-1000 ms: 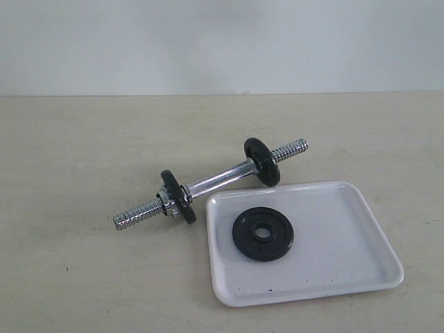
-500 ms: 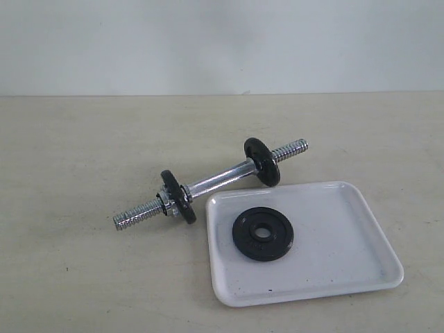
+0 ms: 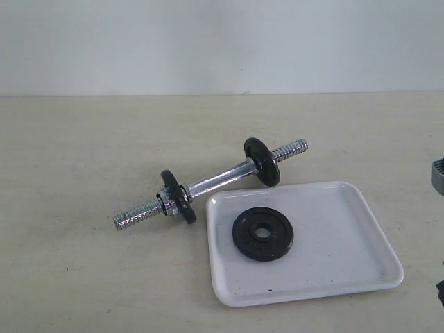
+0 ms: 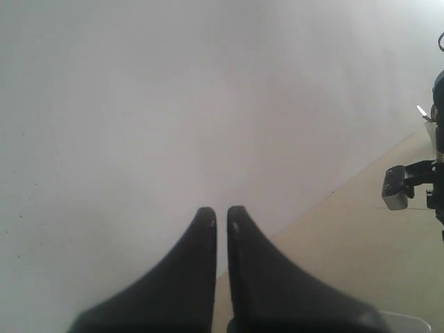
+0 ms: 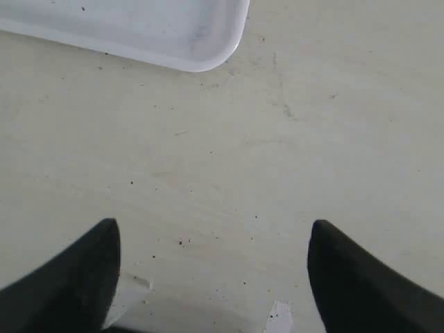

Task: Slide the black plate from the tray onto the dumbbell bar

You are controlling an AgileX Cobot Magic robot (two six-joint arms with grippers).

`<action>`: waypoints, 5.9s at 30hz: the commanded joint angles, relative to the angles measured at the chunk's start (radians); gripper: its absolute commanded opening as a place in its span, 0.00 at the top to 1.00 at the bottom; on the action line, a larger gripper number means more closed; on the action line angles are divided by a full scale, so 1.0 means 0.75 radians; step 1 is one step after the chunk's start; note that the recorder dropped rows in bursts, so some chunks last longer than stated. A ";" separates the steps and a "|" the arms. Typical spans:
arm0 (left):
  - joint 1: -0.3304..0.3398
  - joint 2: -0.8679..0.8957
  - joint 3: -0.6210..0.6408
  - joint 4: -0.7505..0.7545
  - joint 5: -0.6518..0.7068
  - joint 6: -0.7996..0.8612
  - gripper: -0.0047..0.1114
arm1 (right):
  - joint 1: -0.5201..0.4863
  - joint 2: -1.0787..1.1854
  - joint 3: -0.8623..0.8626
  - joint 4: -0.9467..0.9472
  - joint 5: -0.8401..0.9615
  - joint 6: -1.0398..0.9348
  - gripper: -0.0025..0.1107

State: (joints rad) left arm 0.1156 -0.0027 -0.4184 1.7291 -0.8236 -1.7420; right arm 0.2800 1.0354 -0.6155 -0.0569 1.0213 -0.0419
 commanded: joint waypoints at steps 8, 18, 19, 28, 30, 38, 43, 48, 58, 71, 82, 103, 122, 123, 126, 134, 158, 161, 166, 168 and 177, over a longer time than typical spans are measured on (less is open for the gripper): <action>0.004 0.004 0.063 0.020 0.013 -0.100 0.92 | 0.003 0.002 -0.009 0.035 -0.076 -0.026 0.38; 0.004 0.004 0.063 0.020 0.086 -0.179 0.53 | 0.003 0.002 -0.009 0.063 -0.103 -0.026 0.38; 0.004 0.004 0.063 0.020 0.093 -0.199 0.52 | 0.003 0.002 -0.009 0.063 -0.103 -0.026 0.38; 0.004 0.004 0.063 0.020 0.133 -0.343 0.52 | 0.003 0.002 -0.009 0.076 -0.152 -0.026 0.38; 0.004 0.004 0.063 0.020 0.157 -0.387 0.52 | 0.003 0.002 -0.009 0.076 -0.154 -0.026 0.38; 0.004 0.047 0.063 0.020 0.301 -0.475 0.52 | 0.003 0.002 -0.009 0.076 -0.184 -0.026 0.38; 0.004 0.182 0.063 -0.043 0.347 -0.475 0.52 | 0.003 0.002 -0.009 0.086 -0.233 -0.026 0.38; 0.004 0.224 0.063 -0.525 0.911 -0.475 0.52 | 0.003 0.002 -0.009 0.104 -0.245 -0.051 0.38; 0.004 0.264 0.063 0.020 0.911 0.723 0.52 | 0.003 0.002 -0.003 0.203 -0.264 -0.131 0.38; 0.004 0.280 0.232 -0.541 1.122 -0.479 0.52 | 0.003 0.002 -0.003 0.212 -0.277 -0.136 0.38; 0.004 0.280 0.366 -1.231 1.472 -0.140 0.52 | 0.003 0.002 -0.003 0.263 -0.275 -0.182 0.38; 0.004 0.280 0.382 -0.731 0.994 0.800 0.66 | 0.015 0.002 -0.003 0.321 -0.280 -0.245 0.38; 0.004 0.280 0.140 -0.721 -0.279 -0.481 0.80 | 0.015 0.002 -0.003 0.333 -0.290 -0.247 0.38; 0.004 0.280 0.118 -0.755 -0.239 -0.481 0.80 | 0.015 0.002 -0.003 0.333 -0.290 -0.247 0.38; 0.004 0.280 0.037 -0.832 -0.005 -0.259 0.80 | 0.015 0.002 -0.003 0.333 -0.287 -0.252 0.38; 0.004 0.293 -0.073 -0.776 0.318 2.043 0.80 | 0.015 0.002 -0.003 0.333 -0.290 -0.254 0.38; 0.004 0.490 -0.064 -2.867 1.317 2.812 0.81 | 0.015 0.002 -0.003 0.378 -0.279 -0.279 0.38; 0.004 0.579 -0.064 -2.816 1.544 2.812 0.81 | 0.015 0.002 -0.003 0.384 -0.280 -0.282 0.38; 0.004 0.774 -0.064 -2.833 1.668 2.812 0.81 | 0.015 0.002 -0.003 0.384 -0.280 -0.282 0.38; 0.004 0.844 -0.064 -2.854 1.681 2.812 0.81 | 0.015 0.002 -0.003 0.384 -0.280 -0.285 0.38; 0.004 1.169 -0.064 -3.331 1.687 3.431 0.73 | 0.015 0.002 -0.003 0.433 -0.285 -0.323 0.38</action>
State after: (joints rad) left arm 0.1180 0.8165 -0.4680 -0.5765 0.4411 0.6004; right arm 0.2892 1.0358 -0.6155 0.2506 0.8122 -0.2620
